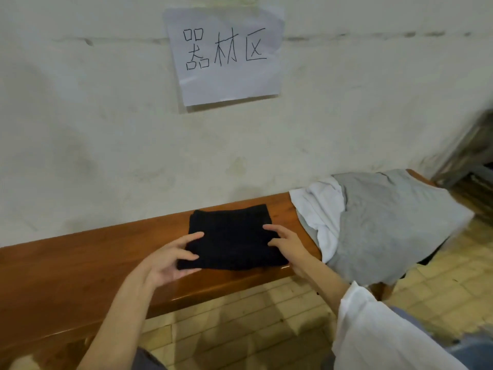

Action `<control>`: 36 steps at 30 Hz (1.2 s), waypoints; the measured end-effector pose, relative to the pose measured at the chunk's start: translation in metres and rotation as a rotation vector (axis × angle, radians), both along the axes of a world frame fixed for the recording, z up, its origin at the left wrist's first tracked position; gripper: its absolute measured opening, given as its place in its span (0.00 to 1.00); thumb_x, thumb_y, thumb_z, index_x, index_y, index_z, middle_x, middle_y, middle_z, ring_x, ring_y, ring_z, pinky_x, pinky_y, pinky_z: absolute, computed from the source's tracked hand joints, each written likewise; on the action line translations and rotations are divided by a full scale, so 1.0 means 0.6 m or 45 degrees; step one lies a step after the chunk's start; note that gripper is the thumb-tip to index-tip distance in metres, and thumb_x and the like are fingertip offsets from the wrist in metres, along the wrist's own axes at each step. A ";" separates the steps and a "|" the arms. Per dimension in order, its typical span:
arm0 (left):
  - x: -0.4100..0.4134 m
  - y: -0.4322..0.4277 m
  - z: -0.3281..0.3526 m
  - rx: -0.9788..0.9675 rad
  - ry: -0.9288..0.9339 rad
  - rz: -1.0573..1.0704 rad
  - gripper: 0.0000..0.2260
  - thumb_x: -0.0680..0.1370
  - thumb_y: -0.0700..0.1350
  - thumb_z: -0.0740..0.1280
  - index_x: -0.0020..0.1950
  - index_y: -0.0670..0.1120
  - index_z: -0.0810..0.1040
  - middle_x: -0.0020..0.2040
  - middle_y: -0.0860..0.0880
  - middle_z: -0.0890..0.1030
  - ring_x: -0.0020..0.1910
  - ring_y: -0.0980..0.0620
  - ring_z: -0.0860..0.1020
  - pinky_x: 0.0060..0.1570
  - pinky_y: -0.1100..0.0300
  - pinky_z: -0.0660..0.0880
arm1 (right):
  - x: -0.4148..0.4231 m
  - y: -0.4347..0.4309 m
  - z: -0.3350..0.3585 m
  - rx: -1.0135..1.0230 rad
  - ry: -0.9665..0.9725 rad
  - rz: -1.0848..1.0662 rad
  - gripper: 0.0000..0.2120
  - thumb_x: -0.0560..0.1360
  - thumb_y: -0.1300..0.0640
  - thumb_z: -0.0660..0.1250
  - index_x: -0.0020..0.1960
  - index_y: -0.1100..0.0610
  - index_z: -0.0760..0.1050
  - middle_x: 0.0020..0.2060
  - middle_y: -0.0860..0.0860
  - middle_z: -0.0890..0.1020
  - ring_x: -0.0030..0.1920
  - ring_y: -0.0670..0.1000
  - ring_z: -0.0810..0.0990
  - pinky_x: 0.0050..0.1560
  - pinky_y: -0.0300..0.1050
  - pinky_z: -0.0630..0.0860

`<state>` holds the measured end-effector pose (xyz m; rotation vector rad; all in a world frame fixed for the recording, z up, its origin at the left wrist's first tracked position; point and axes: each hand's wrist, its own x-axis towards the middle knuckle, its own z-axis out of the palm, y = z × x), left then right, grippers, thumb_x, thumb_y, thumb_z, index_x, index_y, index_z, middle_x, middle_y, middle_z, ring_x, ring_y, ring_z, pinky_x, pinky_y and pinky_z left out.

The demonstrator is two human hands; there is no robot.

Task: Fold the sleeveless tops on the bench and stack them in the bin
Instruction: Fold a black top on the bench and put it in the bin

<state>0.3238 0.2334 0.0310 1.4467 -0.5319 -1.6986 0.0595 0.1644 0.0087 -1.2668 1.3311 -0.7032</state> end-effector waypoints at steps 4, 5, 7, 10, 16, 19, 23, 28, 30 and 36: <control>-0.046 -0.027 0.043 -0.059 0.080 -0.128 0.27 0.70 0.26 0.63 0.63 0.49 0.79 0.66 0.45 0.72 0.61 0.43 0.75 0.41 0.56 0.81 | -0.045 0.014 0.027 0.042 -0.036 -0.107 0.21 0.76 0.68 0.60 0.65 0.52 0.75 0.65 0.50 0.73 0.64 0.50 0.72 0.62 0.40 0.72; -0.066 -0.034 0.052 -0.083 0.078 -0.149 0.27 0.70 0.26 0.63 0.63 0.48 0.78 0.66 0.44 0.72 0.62 0.42 0.75 0.41 0.56 0.81 | -0.056 0.019 0.036 0.029 -0.027 -0.144 0.21 0.76 0.67 0.60 0.66 0.52 0.75 0.64 0.49 0.74 0.61 0.50 0.74 0.58 0.39 0.73; -0.128 -0.046 0.070 -0.145 0.017 -0.245 0.26 0.71 0.25 0.61 0.64 0.48 0.78 0.67 0.45 0.71 0.61 0.43 0.74 0.43 0.56 0.79 | -0.093 0.039 0.051 -0.001 -0.022 -0.258 0.20 0.76 0.66 0.60 0.66 0.53 0.75 0.59 0.48 0.76 0.57 0.54 0.78 0.57 0.44 0.75; -0.221 -0.051 0.102 -0.259 -0.070 -0.386 0.28 0.72 0.26 0.59 0.65 0.50 0.76 0.67 0.45 0.70 0.60 0.44 0.74 0.45 0.57 0.78 | -0.162 0.068 0.069 -0.047 -0.063 -0.406 0.20 0.76 0.65 0.62 0.65 0.53 0.75 0.61 0.51 0.77 0.55 0.51 0.78 0.59 0.44 0.75; -0.417 -0.035 0.126 -0.406 -0.202 -0.693 0.29 0.70 0.26 0.61 0.64 0.52 0.76 0.64 0.49 0.70 0.59 0.47 0.73 0.45 0.58 0.76 | -0.367 0.170 0.077 -0.144 -0.259 -0.801 0.20 0.76 0.65 0.63 0.66 0.52 0.75 0.60 0.51 0.78 0.57 0.51 0.78 0.57 0.45 0.77; -0.556 -0.015 0.113 -0.400 -0.219 -0.841 0.28 0.72 0.27 0.61 0.66 0.50 0.75 0.64 0.48 0.71 0.56 0.50 0.74 0.44 0.59 0.78 | -0.493 0.230 0.051 -0.122 -0.334 -0.968 0.19 0.76 0.66 0.63 0.63 0.52 0.77 0.59 0.53 0.79 0.57 0.53 0.79 0.60 0.50 0.76; -0.719 0.005 0.075 -0.378 -0.340 -1.059 0.26 0.73 0.28 0.60 0.65 0.50 0.75 0.64 0.46 0.68 0.55 0.49 0.73 0.47 0.55 0.78 | -0.614 0.305 -0.006 -0.066 -0.290 -1.172 0.19 0.75 0.67 0.63 0.60 0.51 0.78 0.61 0.52 0.78 0.59 0.53 0.78 0.62 0.51 0.75; -0.895 0.021 -0.003 -0.234 -0.514 -1.424 0.28 0.72 0.27 0.60 0.67 0.51 0.72 0.66 0.45 0.68 0.58 0.44 0.74 0.54 0.50 0.77 | -0.736 0.390 -0.075 0.072 -0.188 -1.372 0.20 0.75 0.67 0.63 0.63 0.54 0.77 0.57 0.51 0.79 0.52 0.49 0.79 0.54 0.45 0.77; -0.949 0.036 -0.034 -0.182 -0.637 -1.546 0.28 0.73 0.27 0.59 0.70 0.48 0.69 0.65 0.46 0.65 0.60 0.43 0.72 0.49 0.51 0.78 | -0.771 0.415 -0.110 0.164 -0.167 -1.441 0.19 0.75 0.67 0.62 0.63 0.55 0.77 0.57 0.52 0.79 0.53 0.52 0.79 0.54 0.47 0.77; -1.043 0.088 -0.177 0.008 -1.014 -1.921 0.30 0.74 0.27 0.58 0.74 0.48 0.65 0.71 0.41 0.63 0.61 0.40 0.69 0.52 0.51 0.77 | -0.810 0.479 -0.237 0.456 -0.108 -1.504 0.18 0.75 0.69 0.62 0.64 0.61 0.76 0.61 0.57 0.77 0.59 0.57 0.76 0.61 0.50 0.74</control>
